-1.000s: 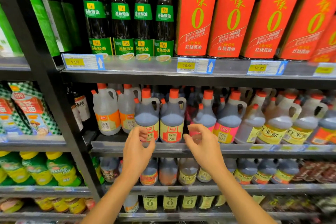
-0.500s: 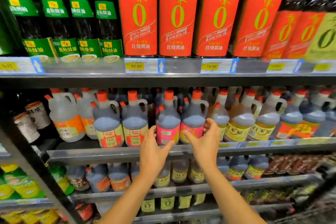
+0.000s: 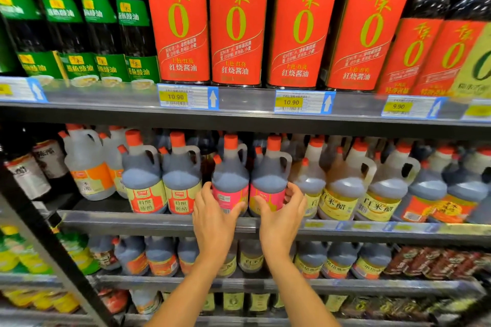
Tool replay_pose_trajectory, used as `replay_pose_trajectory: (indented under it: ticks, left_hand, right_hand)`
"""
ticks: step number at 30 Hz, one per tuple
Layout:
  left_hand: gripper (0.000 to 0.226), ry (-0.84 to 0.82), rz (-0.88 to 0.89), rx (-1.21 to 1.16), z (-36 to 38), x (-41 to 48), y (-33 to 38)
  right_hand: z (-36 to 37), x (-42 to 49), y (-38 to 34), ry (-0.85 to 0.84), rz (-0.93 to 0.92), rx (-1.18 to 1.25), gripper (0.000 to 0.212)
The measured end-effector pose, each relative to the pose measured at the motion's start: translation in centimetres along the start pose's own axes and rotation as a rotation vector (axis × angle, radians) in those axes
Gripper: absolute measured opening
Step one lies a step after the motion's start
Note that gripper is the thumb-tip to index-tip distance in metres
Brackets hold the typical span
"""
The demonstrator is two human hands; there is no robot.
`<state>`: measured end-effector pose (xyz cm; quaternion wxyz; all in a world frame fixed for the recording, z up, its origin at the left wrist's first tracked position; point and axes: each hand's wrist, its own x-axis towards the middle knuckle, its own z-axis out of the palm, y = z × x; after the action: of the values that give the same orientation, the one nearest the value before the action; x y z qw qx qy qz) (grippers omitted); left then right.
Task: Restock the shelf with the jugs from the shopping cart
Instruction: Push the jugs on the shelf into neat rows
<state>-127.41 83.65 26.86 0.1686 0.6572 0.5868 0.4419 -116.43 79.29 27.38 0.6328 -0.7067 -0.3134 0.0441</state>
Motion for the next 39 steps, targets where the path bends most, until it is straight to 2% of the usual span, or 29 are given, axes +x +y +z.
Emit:
replay_pose_trajectory:
  ticks: [6,12,18,22,28,34,39]
  left_hand:
    - [0.068,0.010,0.030,-0.045,-0.4,-0.3,-1.3]
    - [0.085,0.017,-0.001,0.030,0.0,-0.3,-1.0]
    - [0.075,0.047,0.027,0.015,0.4,-0.6,-1.4]
    - [0.075,0.044,0.020,-0.013,0.3,-0.6,-1.6]
    - [0.072,0.020,0.036,-0.057,0.1,-0.5,-2.3]
    - [0.069,0.001,0.046,-0.082,-0.4,-0.5,-2.4]
    - [0.048,0.059,0.116,-0.105,-1.2,-2.2,-1.7]
  right_hand:
    - [-0.4,-0.5,0.5,-0.020,0.044,0.092,0.060]
    - [0.8,-0.4,0.0,0.019,0.080,0.009,0.082]
    - [2.3,-1.1,0.3,0.092,0.037,-0.141,0.091]
    - [2.5,-1.1,0.4,0.096,0.046,-0.138,0.088]
    - [1.2,-1.3,1.6,-0.024,0.029,-0.050,0.080]
    - [0.2,-1.1,1.3,-0.074,0.020,-0.023,0.078]
    - [-2.9,-0.8,1.7,-0.136,0.011,0.026,0.066]
